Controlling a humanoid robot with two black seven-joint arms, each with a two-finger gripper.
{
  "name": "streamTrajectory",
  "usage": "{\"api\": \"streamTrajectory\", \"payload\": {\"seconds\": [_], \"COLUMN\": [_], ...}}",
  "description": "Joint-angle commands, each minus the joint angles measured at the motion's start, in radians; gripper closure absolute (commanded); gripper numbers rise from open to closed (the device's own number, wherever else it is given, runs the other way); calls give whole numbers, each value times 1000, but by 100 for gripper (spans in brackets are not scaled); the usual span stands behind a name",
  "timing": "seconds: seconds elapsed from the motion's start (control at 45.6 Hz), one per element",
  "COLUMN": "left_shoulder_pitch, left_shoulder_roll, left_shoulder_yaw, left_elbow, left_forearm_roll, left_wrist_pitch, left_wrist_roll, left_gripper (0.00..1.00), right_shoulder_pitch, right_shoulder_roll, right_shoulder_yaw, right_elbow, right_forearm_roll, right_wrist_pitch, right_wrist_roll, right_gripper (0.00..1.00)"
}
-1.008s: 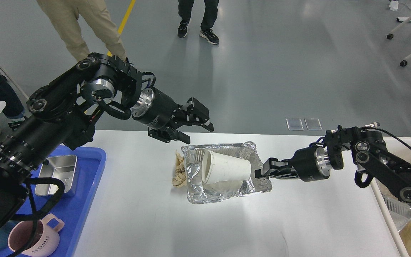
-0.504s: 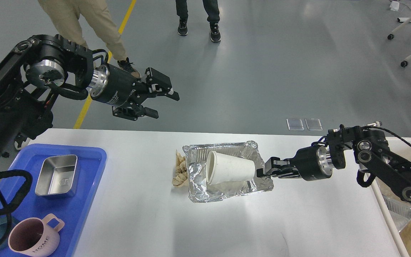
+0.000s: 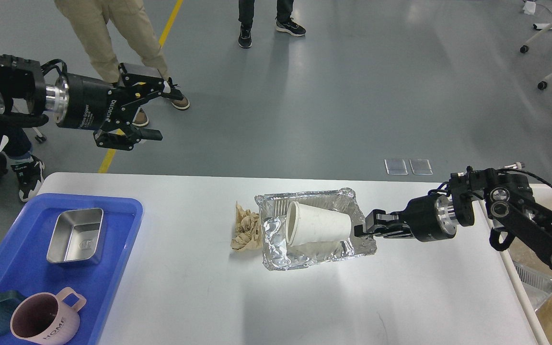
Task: Tidy desktop
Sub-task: 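Raise the left gripper away while the right gripper holds the foil tray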
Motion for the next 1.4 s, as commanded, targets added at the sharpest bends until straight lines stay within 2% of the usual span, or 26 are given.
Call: {"api": "streamTrajectory", "payload": {"seconds": [0.0,0.241,0.548,0.658,0.745,0.811,0.965,1.03,1.074,1.162,1.206,1.381], "left_shoulder_pitch": [63,75,124,126,127,129,173,207,239,304,331,359], "left_shoulder_roll": [47,44,-7,-23,-25,-17,-23,-33,-33,-37,-43,-51], "left_shoulder_yaw": [6,-60,-306,-332,-333,-321,-318,-318,-316,-307,-298,-312], "left_elbow": [-6,10,8,8,2,2,2,2,2,3,2,13], "left_forearm_roll": [-5,-12,80,211,325,400,443,443,443,463,474,471], "left_wrist_pitch": [0,0,0,0,87,159,211,233,242,254,262,300], "left_wrist_roll": [0,0,0,-165,-297,-372,-460,-526,-599,-789,-855,-981], "left_gripper": [3,3,3,3,3,3,3,3,3,3,3,3], "right_shoulder_pitch": [0,0,-2,-2,-2,-2,-2,-2,-2,-3,-3,-3], "right_shoulder_roll": [-9,-7,-36,-36,-36,-38,-36,-36,-36,-36,-36,-36], "right_shoulder_yaw": [5,6,13,14,14,19,37,43,49,54,54,78], "right_elbow": [-1,-1,-1,-1,-2,-1,-2,-2,-4,-4,-4,-5], "right_forearm_roll": [0,-1,8,8,9,9,11,11,11,12,12,12], "right_wrist_pitch": [-1,-1,-2,-2,-4,-4,-4,-4,-4,-4,-5,-5], "right_wrist_roll": [1,1,1,1,1,1,1,1,1,1,1,-1], "right_gripper": [100,100,100,100,100,100,100,100,100,100,100,100]}}
